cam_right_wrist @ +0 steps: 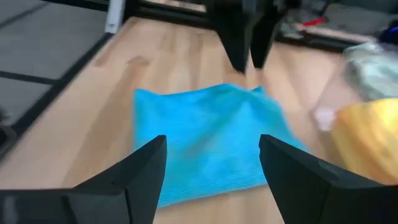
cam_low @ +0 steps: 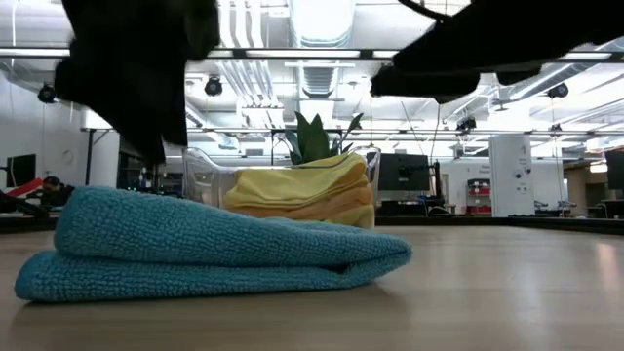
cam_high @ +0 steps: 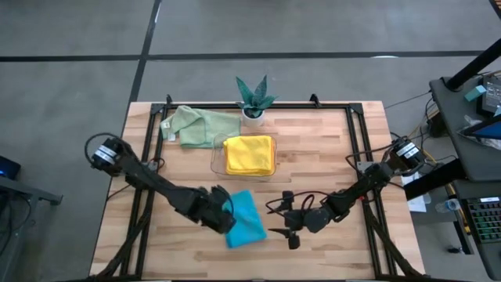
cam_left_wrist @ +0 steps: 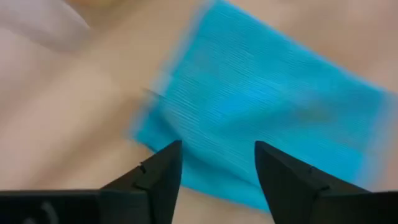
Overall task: Fold microfiber towels
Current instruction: Fold the blue microfiber towel
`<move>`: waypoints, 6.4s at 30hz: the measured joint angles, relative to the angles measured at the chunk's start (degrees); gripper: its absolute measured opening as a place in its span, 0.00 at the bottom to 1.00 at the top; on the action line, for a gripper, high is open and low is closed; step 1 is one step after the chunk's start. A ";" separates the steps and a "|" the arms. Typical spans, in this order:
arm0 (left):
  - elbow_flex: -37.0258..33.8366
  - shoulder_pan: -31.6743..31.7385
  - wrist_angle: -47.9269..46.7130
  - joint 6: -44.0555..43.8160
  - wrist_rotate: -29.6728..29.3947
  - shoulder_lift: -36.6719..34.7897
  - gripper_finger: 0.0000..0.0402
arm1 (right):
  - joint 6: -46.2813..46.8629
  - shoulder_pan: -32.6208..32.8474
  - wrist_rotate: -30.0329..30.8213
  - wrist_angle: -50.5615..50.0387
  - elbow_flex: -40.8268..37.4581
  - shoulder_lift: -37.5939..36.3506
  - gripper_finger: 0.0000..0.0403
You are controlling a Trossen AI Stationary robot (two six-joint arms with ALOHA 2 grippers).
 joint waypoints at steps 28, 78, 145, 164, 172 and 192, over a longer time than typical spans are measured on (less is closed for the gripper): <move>7.86 -11.62 15.05 -18.09 6.38 13.66 0.36 | 3.73 3.40 -0.48 3.01 -0.44 6.94 0.61; 7.53 -9.55 11.24 -8.57 16.47 13.62 0.04 | 1.43 2.60 1.97 2.95 -0.59 6.80 0.61; -6.65 -14.73 -7.85 24.15 -25.06 -12.48 0.00 | -15.68 -22.92 -23.66 -32.55 36.02 15.46 0.44; -21.63 -14.64 0.53 24.73 -41.01 -26.71 0.00 | -21.01 -24.08 -23.83 -58.42 64.94 36.23 0.44; -21.53 -14.64 0.48 24.76 -41.01 -26.76 0.00 | -21.06 -24.31 -23.73 -62.09 68.11 39.61 0.42; -21.62 -14.64 0.80 24.76 -41.01 -26.76 0.00 | -19.90 -23.18 -23.22 -66.35 68.06 36.78 0.03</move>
